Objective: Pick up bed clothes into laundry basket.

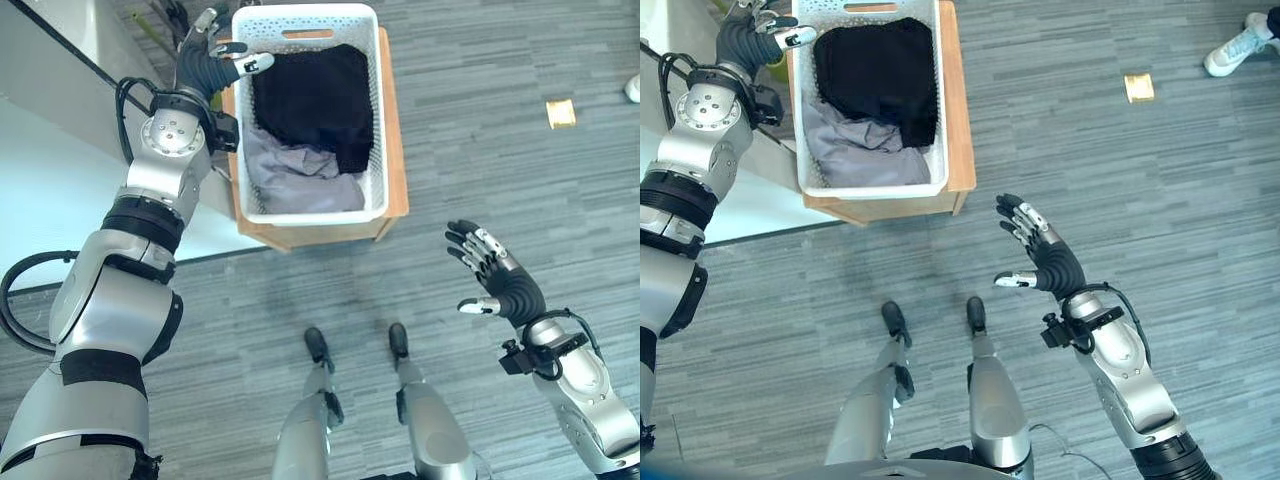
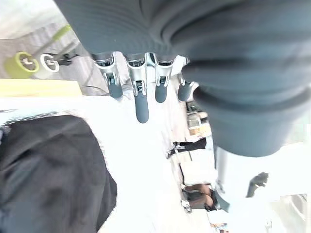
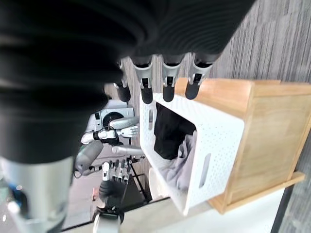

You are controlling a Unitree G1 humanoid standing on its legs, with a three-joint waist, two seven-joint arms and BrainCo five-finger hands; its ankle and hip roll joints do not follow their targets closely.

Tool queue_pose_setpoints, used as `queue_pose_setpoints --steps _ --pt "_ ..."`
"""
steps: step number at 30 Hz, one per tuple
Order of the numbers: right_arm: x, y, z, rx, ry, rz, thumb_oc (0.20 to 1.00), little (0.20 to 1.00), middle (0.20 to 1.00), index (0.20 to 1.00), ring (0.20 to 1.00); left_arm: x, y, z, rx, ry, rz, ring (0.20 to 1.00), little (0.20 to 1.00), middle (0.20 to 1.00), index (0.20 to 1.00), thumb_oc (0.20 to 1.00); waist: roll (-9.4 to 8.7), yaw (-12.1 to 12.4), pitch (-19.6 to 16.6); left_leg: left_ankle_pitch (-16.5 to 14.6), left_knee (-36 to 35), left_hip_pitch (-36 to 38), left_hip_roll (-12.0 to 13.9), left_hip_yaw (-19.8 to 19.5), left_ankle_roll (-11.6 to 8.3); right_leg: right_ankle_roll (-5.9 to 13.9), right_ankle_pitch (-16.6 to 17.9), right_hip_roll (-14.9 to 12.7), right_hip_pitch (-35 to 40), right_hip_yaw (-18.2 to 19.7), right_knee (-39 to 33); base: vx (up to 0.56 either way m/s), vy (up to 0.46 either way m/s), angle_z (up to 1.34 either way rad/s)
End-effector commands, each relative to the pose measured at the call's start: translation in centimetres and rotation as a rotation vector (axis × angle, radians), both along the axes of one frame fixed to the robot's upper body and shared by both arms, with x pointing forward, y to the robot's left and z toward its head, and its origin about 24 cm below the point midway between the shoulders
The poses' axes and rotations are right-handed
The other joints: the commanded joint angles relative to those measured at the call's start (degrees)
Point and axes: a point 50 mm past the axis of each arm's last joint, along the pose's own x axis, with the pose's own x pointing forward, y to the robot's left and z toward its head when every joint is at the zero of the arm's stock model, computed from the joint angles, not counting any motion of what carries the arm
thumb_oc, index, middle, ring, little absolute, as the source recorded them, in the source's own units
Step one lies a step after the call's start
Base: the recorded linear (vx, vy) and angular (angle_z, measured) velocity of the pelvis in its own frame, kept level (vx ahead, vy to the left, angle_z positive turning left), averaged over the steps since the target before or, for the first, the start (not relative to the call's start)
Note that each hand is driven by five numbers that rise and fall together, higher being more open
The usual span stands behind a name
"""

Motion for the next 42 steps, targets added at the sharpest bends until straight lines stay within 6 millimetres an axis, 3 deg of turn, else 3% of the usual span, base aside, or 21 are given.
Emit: queue_pose_setpoints --steps 1,3,6,8,9,12,13,14,15,16,20,23,27,42 --pt "-1.1 -0.8 1.9 0.012 -0.119 -0.007 1.0 1.0 1.0 1.0 1.0 -1.2 -1.0 4.0 -0.018 -0.199 -0.046 1.0 1.0 1.0 1.0 1.0 0.95 1.2 -4.6 0.9 0.4 2.5 1.3 0.1 -3.22 3.42 -1.6 -1.5 2.1 -0.4 3.4 -0.02 -0.015 0.07" --pt "-1.1 -0.9 2.0 0.011 -0.126 -0.013 1.0 1.0 1.0 1.0 1.0 -1.9 -2.0 3.5 -0.029 -0.232 -0.124 1.0 1.0 1.0 1.0 1.0 1.27 1.8 -5.0 0.9 0.4 3.0 1.3 -0.2 -3.2 3.3 -1.9 -1.5 2.6 -0.8 3.7 -0.02 -0.031 0.05" --pt "-0.9 -1.6 2.5 0.014 -0.144 -0.054 1.0 1.0 1.0 1.0 1.0 -3.7 -3.8 -1.5 -0.065 -0.182 -0.328 1.0 1.0 1.0 1.0 1.0 2.54 3.2 -6.7 0.7 0.4 5.1 0.9 -1.5 -3.1 2.89 -3.2 -1.7 4.8 -2.0 5.1 -0.01 -0.039 0.19" --pt "-0.6 -2.4 2.9 0.012 -0.158 -0.093 1.0 1.0 1.0 1.0 1.0 -5.1 -4.3 -7.2 -0.13 -0.051 -0.444 1.0 1.0 1.0 1.0 1.0 3.42 4.3 -8.8 0.4 0.4 7.7 0.3 -2.9 -2.96 2.18 -5.2 -1.8 7.5 -3.2 7.2 -0.01 -0.039 0.54" --pt "-0.4 -2.6 2.7 0.007 -0.145 -0.112 1.0 1.0 1.0 1.0 1.0 -6.8 -3.9 -12.0 -0.232 0.074 -0.49 1.0 1.0 1.0 1.0 1.0 3.74 5.2 -11.0 0.3 0.4 9.7 -0.2 -3.9 -2.75 1.6 -6.6 -1.9 10.0 -4.3 8.2 0.01 -0.053 0.57" --pt "-0.3 -2.8 2.3 0.011 -0.123 -0.128 1.0 1.0 1.0 1.0 1.0 -8.8 -3.1 -16.9 -0.337 0.21 -0.493 1.0 1.0 1.0 1.0 1.0 3.81 6.5 -13.6 0.0 0.4 11.8 -0.8 -4.6 -2.44 1.17 -7.4 -2.0 12.6 -5.1 8.4 0.02 -0.052 0.41" --pt "-0.6 -3.4 1.5 -0.013 -0.087 -0.156 1.0 1.0 1.0 1.0 1.0 -10.6 -2.4 -19.2 -0.376 0.264 -0.474 1.0 1.0 1.0 1.0 1.0 3.79 7.3 -15.2 0.0 0.4 13.0 -1.2 -5.1 -2.21 0.94 -7.7 -2.0 14.2 -5.6 8.1 0.04 -0.053 0.13" --pt "-0.9 -3.8 1.0 -0.024 -0.068 -0.177 1.0 1.0 1.0 1.0 1.0 -11.3 -2.1 -20.2 -0.406 0.289 -0.464 1.0 1.0 1.0 1.0 1.0 3.78 7.6 -15.9 -0.2 0.4 13.4 -1.3 -5.2 -2.08 0.88 -7.9 -2.1 14.8 -5.8 7.9 0.06 -0.067 0.03" --pt "-1.3 -4.7 0.1 -0.051 -0.028 -0.226 1.0 1.0 1.0 1.0 1.0 -12.9 -1.8 -22.7 -0.527 0.342 -0.435 1.0 1.0 1.0 1.0 1.0 3.67 8.2 -17.6 -0.4 0.4 14.3 -1.6 -5.3 -1.72 0.78 -8.1 -2.1 16.1 -6.1 7.6 0.04 -0.049 0.01" --pt "-1.6 -4.9 -0.3 -0.052 -0.01 -0.239 1.0 1.0 1.0 1.0 1.0 -13.5 -1.9 -23.6 -0.567 0.362 -0.428 1.0 1.0 1.0 1.0 1.0 3.63 8.4 -18.2 -0.5 0.4 14.6 -1.7 -5.3 -1.61 0.74 -8.1 -2.1 16.6 -6.1 7.4 0.04 -0.04 -0.01" --pt "-2.4 -5.6 -2.4 -0.034 0.077 -0.293 1.0 1.0 1.0 1.0 1.0 -15.3 -2.7 -25.8 -0.615 0.425 -0.414 1.0 1.0 1.0 1.0 1.0 3.64 9.3 -20.6 -0.8 0.4 16.0 -2.1 -5.6 -1.24 0.52 -8.6 -2.2 18.7 -6.9 6.7 0.03 -0.035 -0.01" --pt "-2.3 -5.2 -3.0 -0.01 0.097 -0.295 1.0 1.0 1.0 1.0 1.0 -15.5 -3.6 -26.7 -0.67 0.448 -0.407 1.0 1.0 1.0 1.0 1.0 3.57 9.8 -21.6 -0.8 0.4 16.6 -2.3 -6.1 -1.15 0.22 -9.0 -2.0 19.9 -7.4 6.5 0.0 -0.048 0.04" --pt "-1.9 -4.4 -3.1 0.014 0.095 -0.273 1.0 1.0 1.0 1.0 1.0 -15.5 -4.5 -26.9 -0.675 0.456 -0.415 1.0 1.0 1.0 1.0 1.0 3.68 10.6 -22.4 -0.4 0.4 17.0 -2.3 -6.7 -1.12 -0.07 -9.3 -1.7 20.6 -8.0 6.5 -0.02 -0.041 0.08" --pt "-1.9 -4.4 -3.3 0.009 0.101 -0.271 1.0 1.0 1.0 1.0 1.0 -16.3 -3.8 -27.9 -0.696 0.483 -0.37 1.0 1.0 1.0 1.0 1.0 2.85 11.7 -22.9 -0.7 0.4 17.5 -2.1 -7.5 -0.96 -0.45 -9.4 -0.9 21.6 -8.4 6.5 0.0 -0.009 0.03"
